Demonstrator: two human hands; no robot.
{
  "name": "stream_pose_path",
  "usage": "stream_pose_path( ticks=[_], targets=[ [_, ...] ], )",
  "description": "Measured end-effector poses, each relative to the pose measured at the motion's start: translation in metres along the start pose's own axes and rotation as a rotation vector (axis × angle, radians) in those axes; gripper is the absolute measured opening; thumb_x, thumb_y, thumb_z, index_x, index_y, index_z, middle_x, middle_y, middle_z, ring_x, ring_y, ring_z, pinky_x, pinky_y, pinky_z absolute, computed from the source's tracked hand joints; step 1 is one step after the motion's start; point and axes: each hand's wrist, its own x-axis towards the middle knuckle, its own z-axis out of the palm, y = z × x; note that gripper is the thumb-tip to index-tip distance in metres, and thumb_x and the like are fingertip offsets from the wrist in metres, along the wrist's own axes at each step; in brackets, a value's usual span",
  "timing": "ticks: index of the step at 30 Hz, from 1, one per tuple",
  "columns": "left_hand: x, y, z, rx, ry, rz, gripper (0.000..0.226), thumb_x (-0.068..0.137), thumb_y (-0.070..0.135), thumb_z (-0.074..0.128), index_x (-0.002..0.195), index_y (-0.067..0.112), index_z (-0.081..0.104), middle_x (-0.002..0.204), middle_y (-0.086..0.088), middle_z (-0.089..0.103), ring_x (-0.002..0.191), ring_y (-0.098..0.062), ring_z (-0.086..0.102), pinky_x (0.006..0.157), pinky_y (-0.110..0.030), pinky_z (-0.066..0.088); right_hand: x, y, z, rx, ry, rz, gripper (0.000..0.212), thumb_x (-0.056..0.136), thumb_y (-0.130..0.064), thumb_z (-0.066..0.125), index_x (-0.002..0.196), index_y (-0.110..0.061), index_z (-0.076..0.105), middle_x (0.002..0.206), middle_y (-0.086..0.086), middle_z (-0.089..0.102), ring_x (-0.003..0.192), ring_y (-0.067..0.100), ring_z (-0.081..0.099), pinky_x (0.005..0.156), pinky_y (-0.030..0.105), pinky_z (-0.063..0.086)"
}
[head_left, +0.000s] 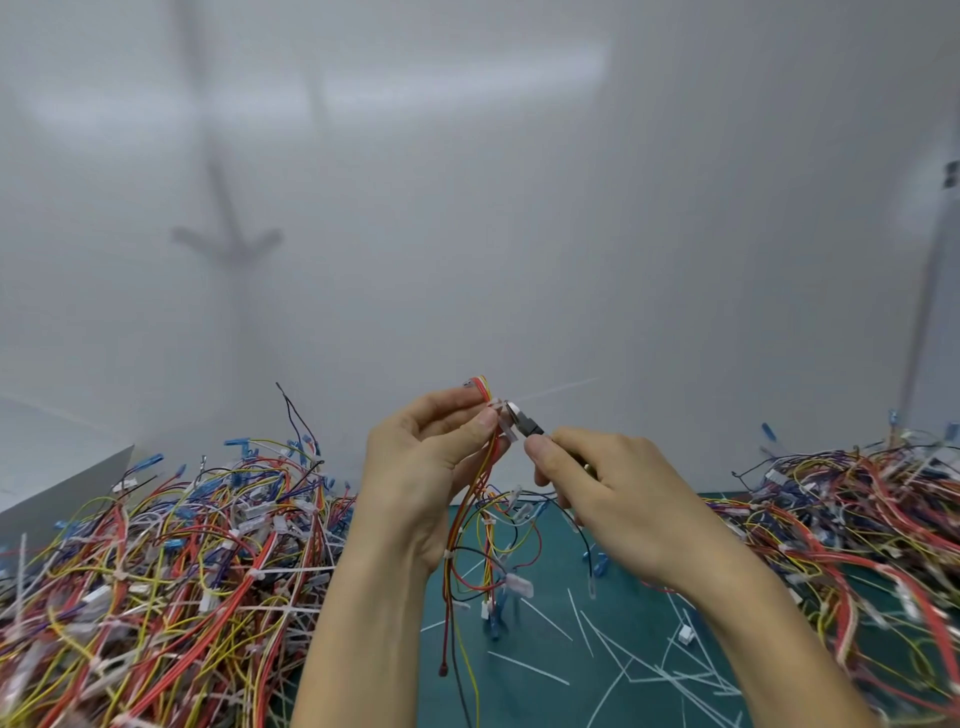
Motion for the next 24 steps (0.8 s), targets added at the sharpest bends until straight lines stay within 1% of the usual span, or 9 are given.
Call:
stream_pose_path(
  ticks=[4,7,9,13,16,17,21,24],
  targets=[
    [0.0005,-0.0013,0.0005,0.032,0.006,0.010,0.020,0.081,-0.011,0.066,0.098,-0.001,0.067,0.079,-0.011,0.075,0.069,-0.018,0.073,0.060,-0.021,0.058,0.0000,0.0007,0.0003,-0.046,0.009,-0.001,0.062,0.089,-0.069,0.027,0.082,-0.016,0.059,0.060,0.000,0.054,0.063,0.021,0.054,0.063,0.041,0.044],
    [0.0003,-0.0018,0.0005,0.047,0.003,0.018,0.020,0.080,-0.011,0.066,0.098,-0.001,0.067,0.078,-0.011,0.075,0.069,-0.017,0.073,0.060,-0.021,0.058,0.0001,0.0020,0.0004,-0.064,0.020,-0.007,0.058,0.093,-0.067,0.031,0.078,-0.017,0.058,0.054,-0.006,0.048,0.056,0.014,0.045,0.058,0.036,0.036],
    [0.0000,-0.0019,0.0005,0.059,0.001,0.021,0.020,0.080,-0.011,0.067,0.097,-0.001,0.066,0.078,-0.011,0.075,0.069,-0.017,0.073,0.060,-0.021,0.058,0.0003,0.0025,0.0002,-0.067,0.017,-0.008,0.058,0.094,-0.066,0.032,0.076,-0.017,0.057,0.053,-0.007,0.047,0.055,0.013,0.042,0.057,0.035,0.035],
    [0.0003,-0.0023,-0.0001,0.084,-0.002,0.030,0.020,0.080,-0.012,0.067,0.097,-0.001,0.067,0.079,-0.012,0.075,0.070,-0.018,0.073,0.062,-0.022,0.059,0.0004,0.0029,0.0001,-0.062,0.000,-0.005,0.057,0.093,-0.066,0.032,0.074,-0.018,0.056,0.053,-0.011,0.049,0.055,0.012,0.043,0.058,0.035,0.036],
    [-0.0001,-0.0034,-0.0001,0.093,-0.001,0.045,0.019,0.081,-0.012,0.067,0.095,0.000,0.067,0.077,-0.010,0.074,0.068,-0.017,0.073,0.060,-0.021,0.058,0.0006,0.0031,0.0003,-0.048,-0.014,-0.003,0.055,0.096,-0.063,0.034,0.070,-0.020,0.055,0.055,-0.020,0.053,0.054,0.009,0.044,0.057,0.033,0.036],
    [-0.0002,-0.0038,0.0000,0.093,0.000,0.052,0.019,0.081,-0.013,0.066,0.095,0.000,0.066,0.076,-0.010,0.074,0.067,-0.017,0.072,0.059,-0.021,0.057,0.0009,0.0034,0.0005,-0.037,-0.019,-0.001,0.054,0.097,-0.062,0.035,0.068,-0.021,0.056,0.055,-0.020,0.054,0.053,0.008,0.045,0.056,0.033,0.036],
    [0.0003,-0.0058,0.0002,0.122,0.007,0.084,0.019,0.081,-0.014,0.066,0.093,0.001,0.067,0.075,-0.008,0.073,0.067,-0.016,0.071,0.060,-0.021,0.057,0.0014,0.0052,0.0007,0.028,-0.035,0.002,0.055,0.098,-0.060,0.037,0.069,-0.020,0.061,0.050,-0.008,0.054,0.047,0.010,0.047,0.059,0.037,0.045],
    [0.0007,-0.0065,0.0005,0.153,0.012,0.110,0.020,0.081,-0.015,0.067,0.090,0.003,0.068,0.074,-0.007,0.073,0.068,-0.016,0.071,0.063,-0.023,0.059,0.0014,0.0049,0.0005,0.056,-0.043,0.000,0.056,0.098,-0.059,0.038,0.068,-0.018,0.062,0.053,0.002,0.055,0.050,0.018,0.053,0.062,0.041,0.050]
  ],
)
